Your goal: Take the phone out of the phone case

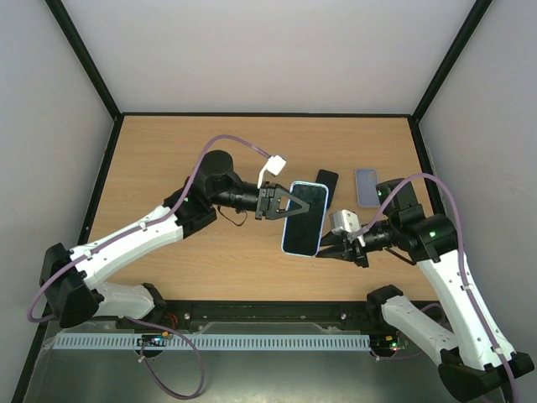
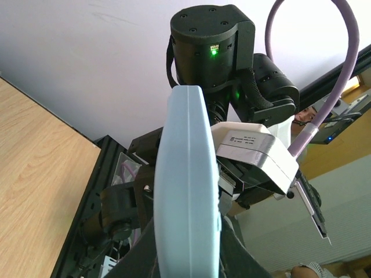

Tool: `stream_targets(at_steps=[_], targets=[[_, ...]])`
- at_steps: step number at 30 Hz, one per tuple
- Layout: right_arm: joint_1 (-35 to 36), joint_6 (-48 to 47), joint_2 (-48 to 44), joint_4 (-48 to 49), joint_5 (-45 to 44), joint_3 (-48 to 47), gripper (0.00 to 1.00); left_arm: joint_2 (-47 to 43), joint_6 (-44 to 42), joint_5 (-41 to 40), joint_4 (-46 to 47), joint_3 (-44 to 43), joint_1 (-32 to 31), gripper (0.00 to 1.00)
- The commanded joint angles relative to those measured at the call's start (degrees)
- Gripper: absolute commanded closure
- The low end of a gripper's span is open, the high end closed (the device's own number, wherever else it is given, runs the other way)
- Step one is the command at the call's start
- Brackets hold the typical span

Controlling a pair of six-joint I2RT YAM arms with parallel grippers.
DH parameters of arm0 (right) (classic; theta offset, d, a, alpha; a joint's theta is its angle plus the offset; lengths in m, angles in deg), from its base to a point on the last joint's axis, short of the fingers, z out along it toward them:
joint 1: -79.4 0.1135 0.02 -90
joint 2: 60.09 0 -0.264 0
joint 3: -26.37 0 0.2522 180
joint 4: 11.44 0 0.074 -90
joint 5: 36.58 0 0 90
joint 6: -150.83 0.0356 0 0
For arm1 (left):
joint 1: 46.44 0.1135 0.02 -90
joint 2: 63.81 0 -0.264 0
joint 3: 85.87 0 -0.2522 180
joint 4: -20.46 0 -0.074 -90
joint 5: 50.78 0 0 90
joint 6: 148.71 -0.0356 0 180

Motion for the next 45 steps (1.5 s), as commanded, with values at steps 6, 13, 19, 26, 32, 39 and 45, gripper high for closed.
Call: stream_targets(at_steps=[6, 13, 19, 26, 32, 39, 45], targets=[[0.37, 4.92, -1.47, 4.22, 3.33, 0.78, 0.66, -1.98, 0.28, -0.92, 3.75, -1.58, -0.73, 0.97], [0.37, 9.01, -1.58, 6.43, 7.79, 2.07, 0.59, -2.99, -1.02, -1.4, 3.01, -1.38, -0.71, 0.97], [0.37, 13.67, -2.08, 10.86, 7.59, 3.65, 0.63, -3.37, -1.11, -1.52, 3.08, -1.13, -0.67, 0.97], [0.37, 15.22, -2.3, 11.1, 9.83, 3.91, 0.58, -3.73, -1.74, -1.65, 2.63, -0.9, -0.67, 0.97], [0.37, 17.4, -2.31, 12.34, 11.14, 3.83, 0.6, -3.92, -2.59, -1.71, 1.85, -0.95, -0.67, 0.97], [0.37, 17.99, -2.57, 12.44, 12.55, 3.9, 0.54, -4.17, -3.22, -2.05, 0.88, -1.22, -0.73, 0.97], [0.37, 17.95, -2.74, 12.31, 13.28, 4.21, 0.56, -4.79, -3.56, -2.66, 0.44, -1.21, -0.68, 0.97]])
